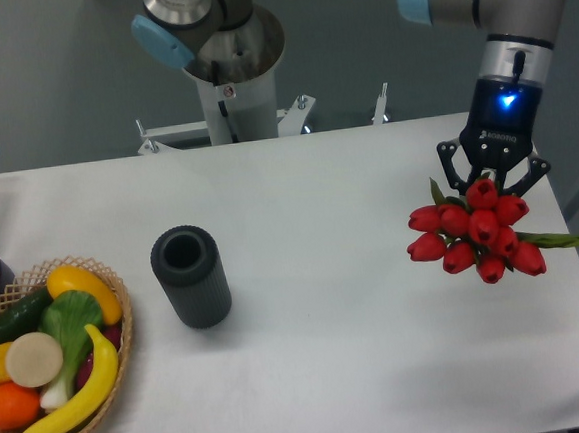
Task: Insert the flowers into the vase
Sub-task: 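Hold the red tulip bunch in the gripper, starting to lift, then carry the tulip bunch over the black vase opening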
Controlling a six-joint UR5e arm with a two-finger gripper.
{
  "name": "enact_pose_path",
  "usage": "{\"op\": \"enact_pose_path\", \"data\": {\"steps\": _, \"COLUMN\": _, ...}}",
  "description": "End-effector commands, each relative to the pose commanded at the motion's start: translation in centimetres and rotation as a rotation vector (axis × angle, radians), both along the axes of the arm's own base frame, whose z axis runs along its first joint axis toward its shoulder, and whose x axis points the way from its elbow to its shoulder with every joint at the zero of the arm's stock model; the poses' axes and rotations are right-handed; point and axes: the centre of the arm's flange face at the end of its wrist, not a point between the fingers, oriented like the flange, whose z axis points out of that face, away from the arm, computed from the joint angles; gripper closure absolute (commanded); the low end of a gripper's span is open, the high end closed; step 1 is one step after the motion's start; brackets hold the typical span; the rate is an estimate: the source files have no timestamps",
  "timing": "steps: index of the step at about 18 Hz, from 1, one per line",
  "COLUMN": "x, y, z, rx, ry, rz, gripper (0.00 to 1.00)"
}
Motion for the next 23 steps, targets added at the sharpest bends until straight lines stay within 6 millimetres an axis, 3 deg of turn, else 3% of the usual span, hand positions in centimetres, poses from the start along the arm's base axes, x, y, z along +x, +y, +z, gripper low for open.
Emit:
{"op": "enact_pose_path", "data": {"steps": 2, "x": 0.4, "y": 0.0, "z": -0.7, "rx": -0.001, "ry": -0.011, "rz": -0.004, "gripper": 0.81}}
{"op": "enact_pose_path", "data": {"steps": 8, "x": 0.3, "y": 0.5, "z": 0.9, "rx": 0.102, "ry": -0.022, "rz": -0.024, "gripper": 0.81}}
{"op": "enact_pose_path", "data": {"steps": 13, "x": 1.3, "y": 2.5, "z": 1.7, "rx": 0.213, "ry": -0.002, "rz": -0.094, "gripper": 0.81}}
{"op": "enact_pose_path", "data": {"steps": 18, "x": 4.4, "y": 7.0, "z": 3.1, "rx": 0.331, "ry": -0.014, "rz": -0.221, "gripper": 0.81}}
{"op": "enact_pose_path", "data": {"steps": 23, "x": 9.2, "y": 9.9, "z": 2.2, "rx": 0.491, "ry": -0.121, "rz": -0.339, "gripper": 0.81}}
